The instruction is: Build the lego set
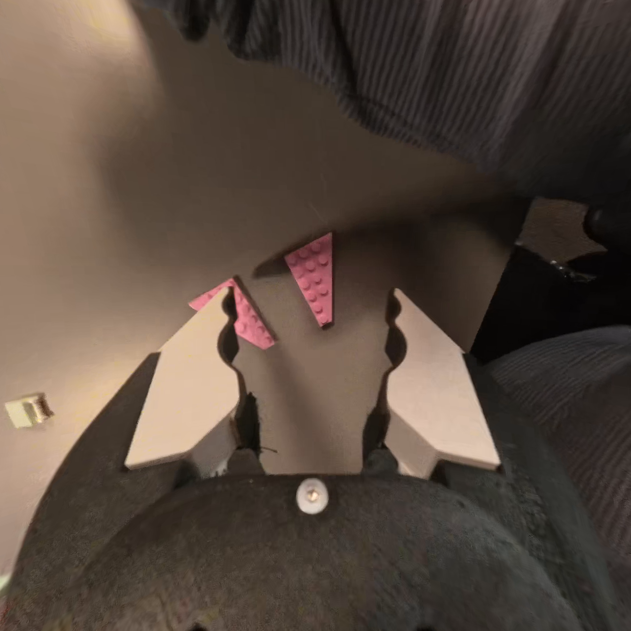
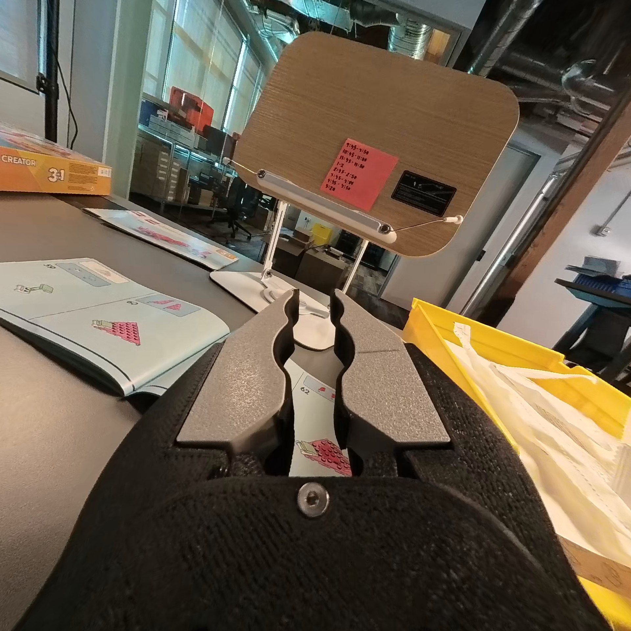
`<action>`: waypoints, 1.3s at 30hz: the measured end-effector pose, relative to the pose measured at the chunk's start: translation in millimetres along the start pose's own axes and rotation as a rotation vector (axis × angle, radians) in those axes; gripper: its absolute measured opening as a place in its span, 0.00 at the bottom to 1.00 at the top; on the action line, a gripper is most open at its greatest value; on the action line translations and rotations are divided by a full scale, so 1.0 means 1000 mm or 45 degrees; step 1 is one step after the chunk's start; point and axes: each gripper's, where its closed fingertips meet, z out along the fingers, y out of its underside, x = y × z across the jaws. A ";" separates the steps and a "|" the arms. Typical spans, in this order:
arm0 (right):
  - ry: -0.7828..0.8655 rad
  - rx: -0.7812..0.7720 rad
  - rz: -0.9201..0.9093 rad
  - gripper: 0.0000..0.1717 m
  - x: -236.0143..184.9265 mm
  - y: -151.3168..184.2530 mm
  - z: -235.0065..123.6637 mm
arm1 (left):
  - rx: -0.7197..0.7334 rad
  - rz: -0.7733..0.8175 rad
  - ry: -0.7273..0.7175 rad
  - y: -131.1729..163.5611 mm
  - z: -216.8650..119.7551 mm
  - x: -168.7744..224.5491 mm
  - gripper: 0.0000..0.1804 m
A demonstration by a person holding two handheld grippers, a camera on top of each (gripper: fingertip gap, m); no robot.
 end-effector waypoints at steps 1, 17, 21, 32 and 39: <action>-0.001 0.002 0.001 0.10 0.000 0.000 0.000 | 0.122 0.045 0.004 -0.006 -0.008 0.000 0.50; -0.056 0.007 -0.029 0.10 -0.012 -0.001 0.001 | 0.211 -0.648 -0.616 0.065 -0.028 -0.164 0.28; -0.059 0.005 -0.030 0.10 -0.012 -0.001 0.002 | 0.165 -0.704 -0.623 0.065 -0.027 -0.167 0.27; -0.062 0.004 -0.022 0.10 -0.012 -0.001 0.002 | 0.136 -0.893 -0.448 0.058 -0.017 -0.163 0.40; -0.060 0.005 -0.003 0.10 -0.011 -0.001 0.003 | 0.232 -0.703 -0.393 0.041 -0.011 -0.148 0.28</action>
